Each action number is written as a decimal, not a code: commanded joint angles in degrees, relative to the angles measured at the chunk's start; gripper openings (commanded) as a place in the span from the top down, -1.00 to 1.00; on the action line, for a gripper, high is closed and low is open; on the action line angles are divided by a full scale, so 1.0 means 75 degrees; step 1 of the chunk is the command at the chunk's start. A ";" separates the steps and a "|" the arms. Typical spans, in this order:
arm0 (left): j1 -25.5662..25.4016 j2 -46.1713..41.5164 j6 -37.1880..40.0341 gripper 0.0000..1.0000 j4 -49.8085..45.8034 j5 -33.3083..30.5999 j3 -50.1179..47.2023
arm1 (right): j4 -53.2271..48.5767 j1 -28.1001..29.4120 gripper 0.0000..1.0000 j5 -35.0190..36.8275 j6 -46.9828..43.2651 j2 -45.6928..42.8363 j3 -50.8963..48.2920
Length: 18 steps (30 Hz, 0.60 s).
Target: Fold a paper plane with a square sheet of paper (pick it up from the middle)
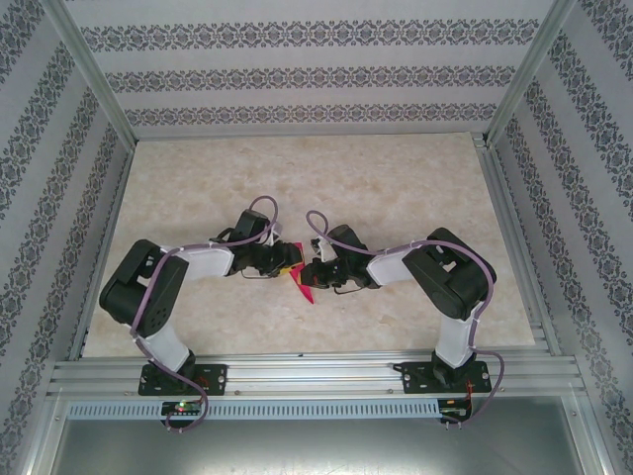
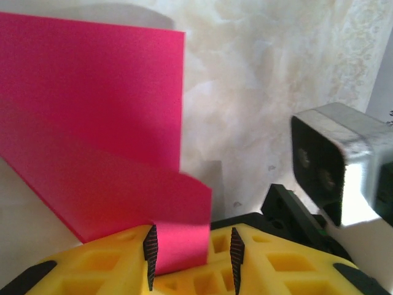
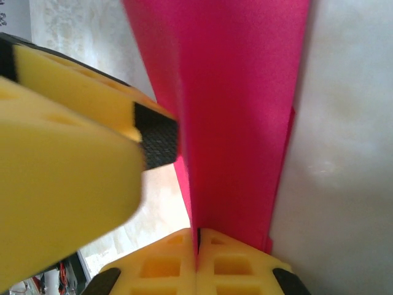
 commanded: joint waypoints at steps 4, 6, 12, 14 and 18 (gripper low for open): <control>-0.0085 0.0575 0.0140 0.24 0.0038 -0.0122 0.0078 | -0.0559 -0.0022 0.92 0.0422 -0.0059 0.0302 -0.0127; -0.0083 0.0661 0.0141 0.27 -0.0166 -0.0210 0.0080 | -0.0746 -0.0021 0.86 0.0488 -0.0146 0.0203 -0.0078; -0.0068 0.0667 0.0101 0.30 -0.0440 -0.0443 -0.0002 | -0.1461 0.0035 0.68 0.0723 -0.0389 -0.0422 0.0018; -0.0076 0.0656 0.0111 0.30 -0.0517 -0.0440 0.0036 | -0.1568 0.0036 0.65 0.0770 -0.0383 -0.0703 -0.0019; -0.0073 0.0581 0.0129 0.31 -0.0623 -0.0535 0.0045 | -0.1757 0.0090 0.62 0.0783 -0.0322 -0.1084 -0.0085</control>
